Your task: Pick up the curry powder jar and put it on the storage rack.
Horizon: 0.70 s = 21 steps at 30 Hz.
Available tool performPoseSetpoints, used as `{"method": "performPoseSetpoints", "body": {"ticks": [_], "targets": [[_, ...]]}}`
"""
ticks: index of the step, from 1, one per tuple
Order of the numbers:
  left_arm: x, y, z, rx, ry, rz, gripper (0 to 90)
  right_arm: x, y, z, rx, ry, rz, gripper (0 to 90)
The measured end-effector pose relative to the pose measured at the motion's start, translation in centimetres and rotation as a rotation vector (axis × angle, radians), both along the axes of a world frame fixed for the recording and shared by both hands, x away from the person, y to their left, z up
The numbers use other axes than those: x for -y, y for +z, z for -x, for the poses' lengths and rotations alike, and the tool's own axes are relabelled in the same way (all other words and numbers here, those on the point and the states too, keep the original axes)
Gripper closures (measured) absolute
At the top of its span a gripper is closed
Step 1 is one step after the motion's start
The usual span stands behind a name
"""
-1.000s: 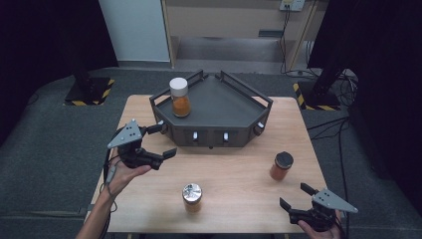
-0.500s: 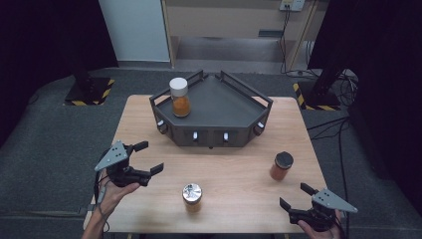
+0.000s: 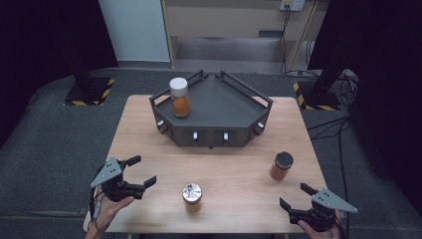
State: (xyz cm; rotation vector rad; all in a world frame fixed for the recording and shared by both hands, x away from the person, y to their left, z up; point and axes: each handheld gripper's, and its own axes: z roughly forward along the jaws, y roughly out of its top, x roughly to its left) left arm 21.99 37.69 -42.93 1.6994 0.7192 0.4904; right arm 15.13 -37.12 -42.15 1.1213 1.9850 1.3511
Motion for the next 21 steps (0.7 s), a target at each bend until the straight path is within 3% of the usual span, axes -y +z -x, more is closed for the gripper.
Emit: {"method": "performPoseSetpoints", "body": {"ticks": [9,14,18,21], "targets": [[-0.9,-1.7,1.4,-0.023,0.043,0.009,4.3,0.0,0.0,0.0,0.0,0.002,-0.002,6.3],[-1.0,-2.2,2.1,-0.029,0.075,-0.018,4.8,0.0,0.0,0.0,0.002,0.007,0.002,6.3],[-1.4,-2.7,2.2,-0.061,0.095,-0.025,4.9,0.0,0.0,0.0,0.002,0.009,-0.002,6.3],[-1.6,-3.0,2.3,-0.048,0.108,-0.01,5.3,0.0,0.0,-0.1,0.003,0.014,0.002,6.3]]}}
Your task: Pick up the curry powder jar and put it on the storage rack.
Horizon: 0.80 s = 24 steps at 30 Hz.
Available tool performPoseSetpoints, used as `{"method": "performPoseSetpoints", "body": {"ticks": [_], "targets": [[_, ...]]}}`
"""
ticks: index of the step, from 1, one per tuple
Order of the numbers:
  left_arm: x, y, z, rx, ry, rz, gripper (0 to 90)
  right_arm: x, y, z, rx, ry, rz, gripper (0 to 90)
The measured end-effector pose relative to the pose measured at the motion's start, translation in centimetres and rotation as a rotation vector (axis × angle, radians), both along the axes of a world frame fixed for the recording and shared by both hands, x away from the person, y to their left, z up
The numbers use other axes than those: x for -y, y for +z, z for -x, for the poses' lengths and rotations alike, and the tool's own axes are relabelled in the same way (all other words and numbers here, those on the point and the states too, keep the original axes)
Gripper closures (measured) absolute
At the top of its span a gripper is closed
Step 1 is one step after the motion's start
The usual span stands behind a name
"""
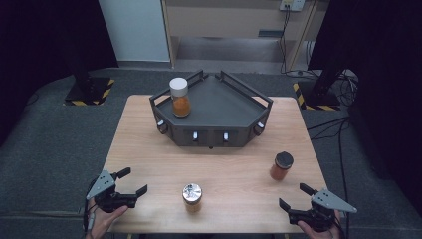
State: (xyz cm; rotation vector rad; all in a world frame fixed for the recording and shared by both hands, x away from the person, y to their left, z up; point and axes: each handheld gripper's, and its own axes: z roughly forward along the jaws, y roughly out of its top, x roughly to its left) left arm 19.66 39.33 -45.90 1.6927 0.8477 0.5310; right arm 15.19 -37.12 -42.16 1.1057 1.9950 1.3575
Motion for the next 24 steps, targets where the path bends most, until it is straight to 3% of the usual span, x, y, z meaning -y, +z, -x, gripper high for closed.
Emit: {"method": "performPoseSetpoints", "body": {"ticks": [24], "targets": [[-0.18,-0.19,-0.3,-0.008,-0.013,-0.008,3.1,-0.09,-0.01,-0.13,-0.001,0.002,0.004,6.3]]}}
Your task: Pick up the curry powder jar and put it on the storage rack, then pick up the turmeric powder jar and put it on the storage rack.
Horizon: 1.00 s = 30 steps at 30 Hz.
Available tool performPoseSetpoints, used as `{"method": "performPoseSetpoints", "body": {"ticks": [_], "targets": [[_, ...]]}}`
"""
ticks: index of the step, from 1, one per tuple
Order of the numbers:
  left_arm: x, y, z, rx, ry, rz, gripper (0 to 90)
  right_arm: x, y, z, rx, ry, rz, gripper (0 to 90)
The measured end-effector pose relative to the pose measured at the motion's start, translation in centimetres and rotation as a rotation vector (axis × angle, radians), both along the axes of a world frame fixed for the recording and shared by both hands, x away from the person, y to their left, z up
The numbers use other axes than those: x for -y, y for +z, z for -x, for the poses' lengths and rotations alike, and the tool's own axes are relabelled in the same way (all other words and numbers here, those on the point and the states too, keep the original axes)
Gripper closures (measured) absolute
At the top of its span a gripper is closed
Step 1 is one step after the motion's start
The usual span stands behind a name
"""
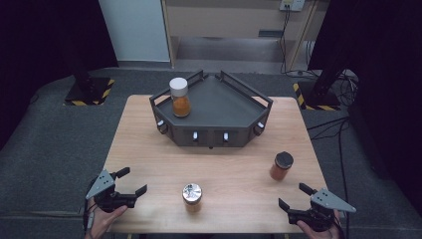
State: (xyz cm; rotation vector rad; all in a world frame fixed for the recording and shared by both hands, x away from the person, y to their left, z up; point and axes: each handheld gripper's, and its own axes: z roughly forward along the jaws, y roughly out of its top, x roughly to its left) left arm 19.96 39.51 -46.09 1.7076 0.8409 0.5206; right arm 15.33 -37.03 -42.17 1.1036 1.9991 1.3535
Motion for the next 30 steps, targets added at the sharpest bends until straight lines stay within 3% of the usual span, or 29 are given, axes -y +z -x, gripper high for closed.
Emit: {"method": "performPoseSetpoints", "body": {"ticks": [24,30], "targets": [[0.33,0.06,-0.27,-0.004,-0.022,-0.015,3.2,-0.02,-0.02,0.06,0.0,-0.006,0.002,5.7],[0.35,0.07,-0.33,-0.007,-0.026,-0.02,3.2,0.28,-0.14,0.07,0.003,-0.011,-0.024,5.1]]}}
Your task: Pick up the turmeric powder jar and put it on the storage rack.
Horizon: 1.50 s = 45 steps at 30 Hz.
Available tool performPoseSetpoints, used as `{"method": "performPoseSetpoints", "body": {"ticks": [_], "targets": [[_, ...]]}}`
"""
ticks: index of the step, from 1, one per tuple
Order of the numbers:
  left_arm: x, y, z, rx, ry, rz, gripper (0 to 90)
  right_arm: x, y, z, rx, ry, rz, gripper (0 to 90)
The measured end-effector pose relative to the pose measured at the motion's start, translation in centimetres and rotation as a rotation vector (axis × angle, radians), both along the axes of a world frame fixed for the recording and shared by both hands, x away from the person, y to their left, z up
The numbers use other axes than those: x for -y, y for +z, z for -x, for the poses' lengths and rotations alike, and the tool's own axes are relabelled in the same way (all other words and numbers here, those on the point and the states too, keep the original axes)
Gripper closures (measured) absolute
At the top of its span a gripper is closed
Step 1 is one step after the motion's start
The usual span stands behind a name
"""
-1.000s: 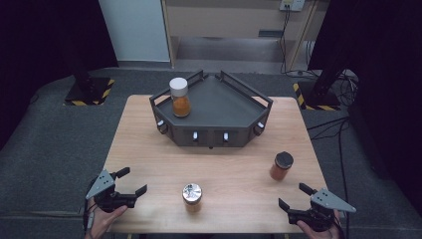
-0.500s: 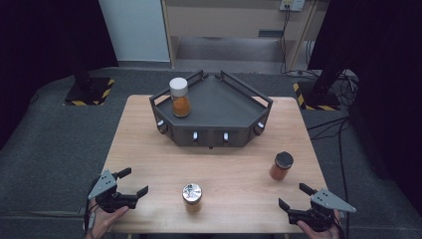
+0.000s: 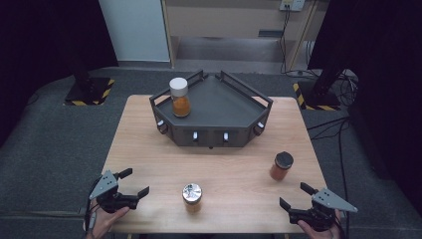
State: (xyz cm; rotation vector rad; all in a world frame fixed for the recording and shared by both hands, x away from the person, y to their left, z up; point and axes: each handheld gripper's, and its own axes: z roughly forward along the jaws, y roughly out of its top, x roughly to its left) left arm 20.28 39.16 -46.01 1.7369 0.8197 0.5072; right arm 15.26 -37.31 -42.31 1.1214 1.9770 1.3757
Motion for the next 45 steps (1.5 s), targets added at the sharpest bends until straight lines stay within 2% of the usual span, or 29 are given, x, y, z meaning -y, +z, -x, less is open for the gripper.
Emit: {"method": "performPoseSetpoints", "body": {"ticks": [6,13,20,31,32,38,45], "targets": [[-0.1,-0.1,-0.2,-0.009,-0.002,0.008,3.2,-0.2,0.6,0.2,0.019,0.008,0.005,4.4],[-0.1,-0.2,-0.2,-0.011,-0.001,0.009,3.3,-0.2,1.6,-0.1,0.003,0.035,0.0,4.2],[-0.1,-0.2,-0.3,-0.016,-0.001,0.003,3.3,-0.4,2.5,-0.6,0.007,0.066,0.002,4.2],[0.0,-0.2,-0.4,-0.018,-0.006,-0.003,3.4,-1.9,4.2,-2.0,0.026,0.141,0.026,3.9],[0.0,-0.2,-0.4,-0.018,-0.006,-0.003,3.4,-2.3,4.5,-2.5,0.029,0.162,0.024,3.8],[0.0,-0.2,-0.4,-0.019,-0.005,-0.006,3.4,-3.4,5.2,-3.6,0.028,0.204,0.035,4.0],[0.1,-0.1,-0.4,-0.021,-0.006,-0.009,3.4,-5.0,5.9,-5.0,0.031,0.279,0.047,4.3]]}}
